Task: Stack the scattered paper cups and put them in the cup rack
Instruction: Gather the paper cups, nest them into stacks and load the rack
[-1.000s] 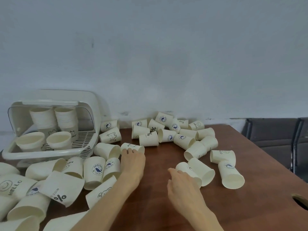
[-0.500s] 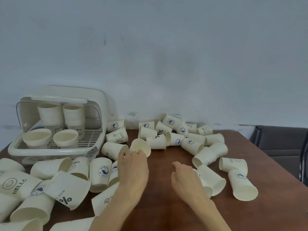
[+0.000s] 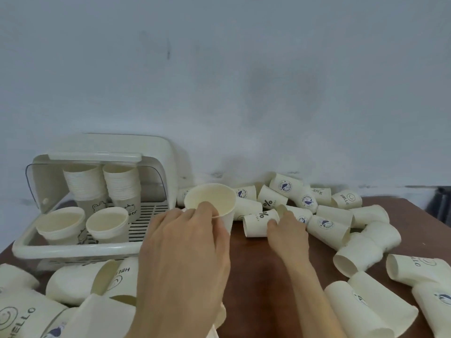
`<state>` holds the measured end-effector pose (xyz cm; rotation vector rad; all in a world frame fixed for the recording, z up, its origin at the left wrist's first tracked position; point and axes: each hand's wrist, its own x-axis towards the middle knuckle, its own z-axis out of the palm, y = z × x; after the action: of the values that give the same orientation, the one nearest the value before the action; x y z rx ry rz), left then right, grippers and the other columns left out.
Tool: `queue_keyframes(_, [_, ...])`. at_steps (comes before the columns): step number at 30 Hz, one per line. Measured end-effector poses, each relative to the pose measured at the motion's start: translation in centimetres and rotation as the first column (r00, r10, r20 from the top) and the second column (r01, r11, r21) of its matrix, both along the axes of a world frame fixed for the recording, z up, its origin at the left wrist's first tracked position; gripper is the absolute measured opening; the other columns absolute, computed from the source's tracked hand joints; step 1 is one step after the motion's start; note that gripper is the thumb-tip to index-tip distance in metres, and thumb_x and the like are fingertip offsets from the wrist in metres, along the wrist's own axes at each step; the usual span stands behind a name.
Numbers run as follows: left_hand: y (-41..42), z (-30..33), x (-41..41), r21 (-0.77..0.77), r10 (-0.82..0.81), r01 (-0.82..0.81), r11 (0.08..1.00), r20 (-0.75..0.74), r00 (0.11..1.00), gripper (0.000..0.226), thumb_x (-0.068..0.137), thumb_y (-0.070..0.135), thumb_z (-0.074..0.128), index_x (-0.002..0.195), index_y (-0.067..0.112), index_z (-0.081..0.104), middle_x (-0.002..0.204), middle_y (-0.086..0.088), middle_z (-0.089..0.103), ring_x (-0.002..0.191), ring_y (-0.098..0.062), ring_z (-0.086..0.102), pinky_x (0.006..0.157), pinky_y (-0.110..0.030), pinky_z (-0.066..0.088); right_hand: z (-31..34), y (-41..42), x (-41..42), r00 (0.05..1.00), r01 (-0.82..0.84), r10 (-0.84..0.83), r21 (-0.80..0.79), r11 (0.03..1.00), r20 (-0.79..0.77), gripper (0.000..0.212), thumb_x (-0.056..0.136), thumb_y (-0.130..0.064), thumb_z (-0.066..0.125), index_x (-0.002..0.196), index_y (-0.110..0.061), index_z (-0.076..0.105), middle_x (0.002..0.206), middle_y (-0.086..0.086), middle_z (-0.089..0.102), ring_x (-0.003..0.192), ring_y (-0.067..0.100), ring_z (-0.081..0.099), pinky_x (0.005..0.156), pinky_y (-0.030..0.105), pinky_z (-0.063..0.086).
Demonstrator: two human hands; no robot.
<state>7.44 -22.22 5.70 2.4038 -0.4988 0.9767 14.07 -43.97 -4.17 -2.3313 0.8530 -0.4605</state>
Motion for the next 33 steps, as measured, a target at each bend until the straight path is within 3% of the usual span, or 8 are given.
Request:
queue_keyframes(7, [2.5, 0.3, 1.6, 0.043, -0.038, 0.046, 0.998, -0.172, 0.984, 0.016, 0.085, 0.029, 0.054, 0.07, 0.028, 0.059, 0.057, 0.013, 0.059, 0.058, -0.02, 0.06, 0.055, -0.034, 0.048, -0.9, -1.1, 2.6, 0.999, 0.027, -0.027, -0.011, 1.0, -0.027, 0.038, 0.096, -0.033, 0.04, 0.127, -0.013, 0.048, 0.121, 0.015, 0.056, 0.109, 0.035, 0.05, 0.074, 0.033, 0.03])
queue_keyframes(11, [2.6, 0.7, 1.4, 0.054, -0.042, 0.058, 0.997, -0.25, 0.967, 0.019, 0.088, 0.032, 0.048, 0.072, 0.028, 0.059, 0.059, 0.011, 0.059, 0.06, -0.021, 0.059, 0.058, -0.037, 0.048, -1.2, -1.1, 2.4, 0.999, 0.017, -0.017, -0.01, 1.0, -0.049, 0.034, 0.095, -0.03, 0.04, 0.126, -0.016, 0.045, 0.116, 0.016, 0.057, 0.091, 0.03, 0.043, 0.072, 0.033, 0.03])
queue_keyframes(15, [2.2, 1.6, 0.6, 0.097, -0.013, 0.041, 0.994, -0.268, 0.963, 0.024, 0.089, 0.041, 0.034, 0.084, 0.03, 0.055, 0.071, 0.011, 0.059, 0.076, -0.017, 0.056, 0.061, -0.03, 0.036, -1.8, -0.9, 2.4, 0.998, 0.016, -0.015, 0.012, 1.0, -0.053, 0.039, 0.091, -0.025, 0.043, 0.128, -0.013, 0.039, 0.11, 0.016, 0.059, 0.085, 0.028, 0.042, 0.068, 0.034, 0.031])
queue_keyframes(17, [2.0, 1.8, 0.6, 0.159, -0.039, 0.082, 0.984, -0.256, 0.966, 0.023, 0.088, 0.033, 0.04, 0.073, 0.027, 0.057, 0.057, 0.01, 0.054, 0.057, -0.016, 0.054, 0.049, -0.02, 0.022, -1.8, -0.7, 2.2, 1.0, 0.005, -0.003, 0.052, 0.999, -0.026, 0.032, 0.087, -0.02, 0.047, 0.117, -0.011, 0.042, 0.102, 0.012, 0.063, 0.082, 0.028, 0.046, 0.061, 0.033, 0.031])
queue_keyframes(20, [2.4, 1.9, 0.7, 0.132, -0.082, 0.103, 0.986, -0.154, 0.985, 0.024, 0.078, 0.032, 0.04, 0.061, 0.026, 0.056, 0.045, 0.011, 0.048, 0.043, -0.015, 0.048, 0.056, -0.007, 0.01, -0.7, 0.2, 1.8, 0.998, -0.051, 0.049, 0.05, 0.997, 0.028, 0.005, 0.086, -0.016, 0.052, 0.084, -0.017, 0.048, 0.101, 0.009, 0.062, 0.083, 0.025, 0.046, 0.061, 0.033, 0.03])
queue_keyframes(27, [3.7, 2.5, 1.0, 0.08, -0.095, 0.112, 0.99, -0.192, 0.977, 0.012, 0.079, 0.023, 0.055, 0.067, 0.024, 0.056, 0.053, 0.009, 0.054, 0.05, -0.016, 0.054, 0.046, -0.018, 0.019, 4.7, 2.5, 0.1, 0.985, -0.098, 0.095, 0.014, 0.995, 0.144, 0.011, 0.083, -0.02, 0.056, 0.089, -0.019, 0.065, 0.061, -0.001, 0.068, 0.082, 0.021, 0.061, 0.071, 0.03, 0.041])
queue_keyframes(30, [4.9, 3.2, 0.8, 0.037, -0.038, 0.05, 0.998, -0.257, 0.966, 0.018, 0.097, 0.032, 0.038, 0.091, 0.029, 0.055, 0.081, 0.01, 0.062, 0.079, -0.014, 0.058, 0.066, -0.03, 0.04, 7.0, 4.1, -1.3, 0.964, -0.129, 0.124, 0.004, 0.992, 0.237, 0.009, 0.084, -0.023, 0.058, 0.089, -0.021, 0.066, 0.06, -0.003, 0.069, 0.075, 0.015, 0.063, 0.072, 0.031, 0.044])
queue_keyframes(33, [7.5, 3.7, 0.4, -0.031, -0.03, 0.022, 0.999, -0.268, 0.963, 0.016, 0.096, 0.036, 0.041, 0.096, 0.03, 0.056, 0.086, 0.01, 0.063, 0.087, -0.016, 0.058, 0.079, -0.036, 0.047, 9.2, 6.1, -3.1, 0.93, -0.148, 0.143, -0.014, 0.989, 0.339, 0.006, 0.086, -0.027, 0.061, 0.084, -0.025, 0.066, 0.057, -0.007, 0.068, 0.07, 0.007, 0.062, 0.064, 0.029, 0.042])
